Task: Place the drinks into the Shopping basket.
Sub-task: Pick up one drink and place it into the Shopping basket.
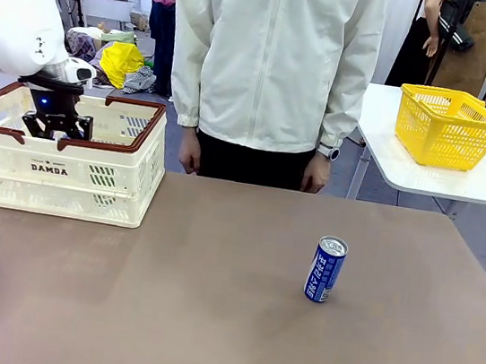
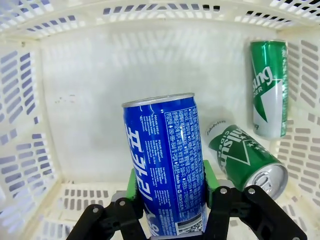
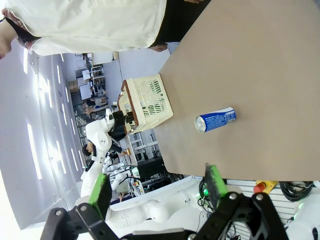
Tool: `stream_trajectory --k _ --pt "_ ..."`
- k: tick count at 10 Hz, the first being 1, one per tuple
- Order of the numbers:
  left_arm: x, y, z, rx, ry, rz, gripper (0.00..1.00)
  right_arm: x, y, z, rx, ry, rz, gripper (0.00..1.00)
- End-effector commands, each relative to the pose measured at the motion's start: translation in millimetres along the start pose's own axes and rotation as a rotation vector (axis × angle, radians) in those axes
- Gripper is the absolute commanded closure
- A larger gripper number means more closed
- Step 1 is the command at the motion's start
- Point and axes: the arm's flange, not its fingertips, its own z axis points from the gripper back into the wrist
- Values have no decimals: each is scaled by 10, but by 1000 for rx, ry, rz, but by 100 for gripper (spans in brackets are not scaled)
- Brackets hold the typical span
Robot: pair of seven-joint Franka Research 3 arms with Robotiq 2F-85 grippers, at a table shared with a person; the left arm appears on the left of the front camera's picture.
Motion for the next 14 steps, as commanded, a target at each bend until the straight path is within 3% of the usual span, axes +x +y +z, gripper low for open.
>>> stream_trajectory --k 1,3,4,5,14 --pt "78 6 0 36 12 -7 100 0 33 4 8 3 -12 0" --pt "103 -7 -83 63 34 -5 95 0 33 4 8 3 -12 0" --pt "104 -18 -85 62 32 -5 42 0 33 4 8 3 -12 0" --pt "108 -27 -77 62 39 -4 0 0 33 4 8 3 -12 0" --pt "89 -53 48 68 36 -20 0 0 33 4 8 3 -12 0"
